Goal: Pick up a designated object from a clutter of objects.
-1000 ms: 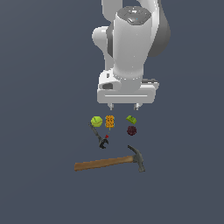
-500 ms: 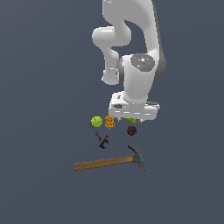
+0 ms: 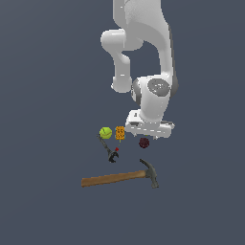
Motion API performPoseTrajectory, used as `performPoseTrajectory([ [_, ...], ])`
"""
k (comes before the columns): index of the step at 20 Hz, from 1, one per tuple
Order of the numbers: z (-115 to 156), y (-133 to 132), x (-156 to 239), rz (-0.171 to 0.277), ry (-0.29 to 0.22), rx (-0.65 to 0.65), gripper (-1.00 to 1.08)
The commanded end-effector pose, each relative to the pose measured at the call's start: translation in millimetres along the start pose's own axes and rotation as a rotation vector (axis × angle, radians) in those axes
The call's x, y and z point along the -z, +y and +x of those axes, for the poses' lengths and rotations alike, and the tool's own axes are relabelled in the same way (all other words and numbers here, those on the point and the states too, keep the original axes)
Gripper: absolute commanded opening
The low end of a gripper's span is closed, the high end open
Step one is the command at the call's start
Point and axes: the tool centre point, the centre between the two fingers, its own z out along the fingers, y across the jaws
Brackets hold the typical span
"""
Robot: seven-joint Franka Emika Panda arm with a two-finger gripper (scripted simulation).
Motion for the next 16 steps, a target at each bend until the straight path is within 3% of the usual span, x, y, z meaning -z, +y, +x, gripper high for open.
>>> performPoseTrajectory([
  [1,-3.8,-2.7,-9.0,0.000,0.001,-0.010,1.00],
  [16,-7.7,-4.3,-38.7,0.000,-0.001,-0.015,1.00],
])
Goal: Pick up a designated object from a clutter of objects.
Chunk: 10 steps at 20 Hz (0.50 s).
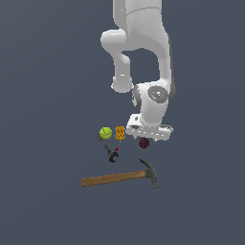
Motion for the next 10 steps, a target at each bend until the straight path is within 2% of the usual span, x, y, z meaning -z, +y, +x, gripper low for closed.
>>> performPoseTrajectory([
  [1,-0.7,0.3,-12.1,0.000,0.000,-0.001,1.00],
  [10,-0.3,0.0,-34.0,0.000,0.000,-0.002,1.00],
])
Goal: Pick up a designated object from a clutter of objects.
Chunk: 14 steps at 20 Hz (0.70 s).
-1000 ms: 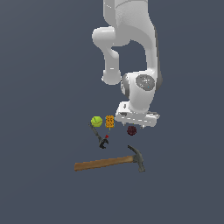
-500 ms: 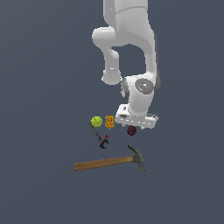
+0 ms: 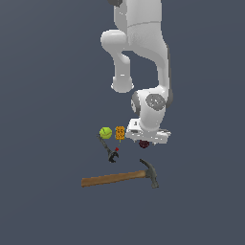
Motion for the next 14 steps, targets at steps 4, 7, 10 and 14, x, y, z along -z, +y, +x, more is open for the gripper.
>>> performPoseTrajectory([
  [4,0.6,0.0,-1.1,0.000,0.001,-0.001,-1.00],
  [7,0.6,0.0,-1.1,0.000,0.001,-0.001,-1.00],
  [10,0.6,0.0,-1.1,0.000,0.001,-0.001,-1.00],
  [14,0.1,0.9,1.1,0.001,0.002,0.001,-1.00],
])
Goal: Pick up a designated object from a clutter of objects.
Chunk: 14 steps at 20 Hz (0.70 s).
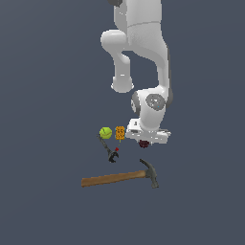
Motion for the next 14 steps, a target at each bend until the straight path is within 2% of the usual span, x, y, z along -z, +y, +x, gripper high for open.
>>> performPoseTrajectory([
  [1,-0.1,2.0,2.5,0.000,0.001,0.000,-1.00],
  [7,-2.8,16.6,17.9,0.000,0.001,0.000,-1.00],
  [14,-8.8,49.4,52.8,0.000,0.001,0.000,-1.00],
])
